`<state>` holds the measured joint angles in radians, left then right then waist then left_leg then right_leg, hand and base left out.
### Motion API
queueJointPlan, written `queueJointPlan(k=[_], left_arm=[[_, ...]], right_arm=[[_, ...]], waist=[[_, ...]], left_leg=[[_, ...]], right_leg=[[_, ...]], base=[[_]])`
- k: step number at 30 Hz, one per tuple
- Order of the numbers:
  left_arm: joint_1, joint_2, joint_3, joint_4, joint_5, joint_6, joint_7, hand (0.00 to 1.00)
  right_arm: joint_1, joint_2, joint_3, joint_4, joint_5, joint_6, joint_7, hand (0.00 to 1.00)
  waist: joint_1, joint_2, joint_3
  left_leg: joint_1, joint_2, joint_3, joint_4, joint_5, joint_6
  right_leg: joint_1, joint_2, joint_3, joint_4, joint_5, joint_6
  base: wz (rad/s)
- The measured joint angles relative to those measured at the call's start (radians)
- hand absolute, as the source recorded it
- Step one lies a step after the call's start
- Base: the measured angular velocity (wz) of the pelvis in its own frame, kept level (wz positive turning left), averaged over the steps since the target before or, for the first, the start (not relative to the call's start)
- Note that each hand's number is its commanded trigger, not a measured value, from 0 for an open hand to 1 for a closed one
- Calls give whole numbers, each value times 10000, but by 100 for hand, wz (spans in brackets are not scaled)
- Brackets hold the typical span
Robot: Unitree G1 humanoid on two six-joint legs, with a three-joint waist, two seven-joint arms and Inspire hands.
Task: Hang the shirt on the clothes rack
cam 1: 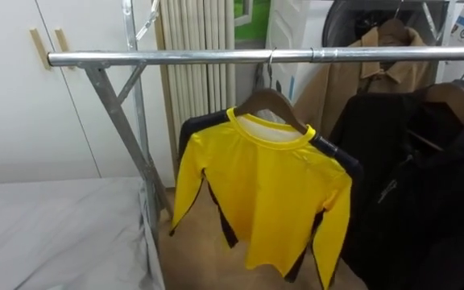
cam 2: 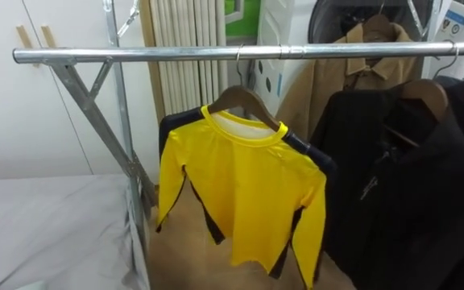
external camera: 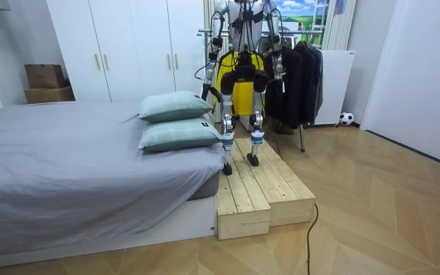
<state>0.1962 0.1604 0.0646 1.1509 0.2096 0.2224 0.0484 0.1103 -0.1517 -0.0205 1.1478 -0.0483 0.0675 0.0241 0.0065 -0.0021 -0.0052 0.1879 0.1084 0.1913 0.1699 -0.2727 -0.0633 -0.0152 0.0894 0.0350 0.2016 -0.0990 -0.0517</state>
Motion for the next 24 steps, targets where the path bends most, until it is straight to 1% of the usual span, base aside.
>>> queueJointPlan(k=[8,11,14,16,17,18,19,20,21,22,23,24], left_arm=[[0,-48,-113,-6,-5,70,-125,0],[-46,-60,-133,1,-21,66,-103,0],[-78,-27,-313,9,-17,-26,-108,0],[-82,-48,-310,-34,-6,-213,-157,0],[-84,-48,-302,-70,-8,-248,-172,0],[-75,-47,-297,-141,-9,-304,-184,0],[-76,-47,-299,-141,-12,-363,-194,0],[-75,-47,-315,-141,-12,-406,-200,0],[-86,-69,-314,-148,-11,-472,-208,0],[-78,-126,-293,-131,-4,-565,-225,0],[-75,-185,-286,-148,21,-641,-306,0],[-74,-195,-280,-169,16,-671,-371,0]], right_arm=[[-12,-16,110,-45,-1,-18,-148,0],[-39,-47,422,-247,11,-19,-152,0],[-228,-49,722,-272,23,-34,-141,0],[-300,-65,783,-340,-77,-25,-84,0],[-356,-71,784,-361,-214,-25,-41,0],[-493,-97,798,-371,-439,-27,56,0],[-612,-160,869,-371,-767,-21,142,0],[-693,-198,938,-381,-897,-18,197,0],[-813,-249,1115,-396,-1086,-28,233,0],[-855,-315,1188,-396,-1107,-40,228,0],[-860,-363,1213,-392,-1156,-38,233,0],[-864,-420,1269,-374,-1178,-38,238,0]], waist=[[17,141,-3],[21,130,-2],[23,108,10],[63,166,4],[92,180,10],[188,205,7],[311,237,-1],[315,266,12],[306,307,24],[292,397,38],[363,505,73],[471,536,56]], left_leg=[[15,29,-139,-20,0,0],[-4,38,-153,-17,0,0],[-55,33,-242,14,-1,1],[-203,80,-401,166,-34,7],[-270,101,-407,223,-56,1],[-434,136,-421,317,-71,-22],[-587,161,-447,408,-81,-38],[-702,170,-515,504,-85,-47],[-990,179,-554,791,-90,-56],[-1251,212,-558,1052,-81,-62],[-1325,242,-539,1070,-22,-147],[-1417,247,-517,1080,12,-202]], right_leg=[[27,0,-161,7,-20,-31],[-23,6,-172,70,-54,-60],[-103,-19,-241,191,-161,-79],[-105,-44,-453,215,-212,-117],[-155,-43,-491,249,-226,-134],[-296,-42,-584,392,-256,-169],[-408,-66,-776,458,-292,-223],[-450,-76,-842,520,-320,-261],[-575,-189,-1008,542,-367,-307],[-570,-251,-1264,531,-379,-329],[-624,-310,-1552,556,-425,-397],[-706,-338,-1657,566,-470,-423]], base=[[6],[0],[8],[23],[14],[6],[9],[23],[47],[73],[66],[66]])
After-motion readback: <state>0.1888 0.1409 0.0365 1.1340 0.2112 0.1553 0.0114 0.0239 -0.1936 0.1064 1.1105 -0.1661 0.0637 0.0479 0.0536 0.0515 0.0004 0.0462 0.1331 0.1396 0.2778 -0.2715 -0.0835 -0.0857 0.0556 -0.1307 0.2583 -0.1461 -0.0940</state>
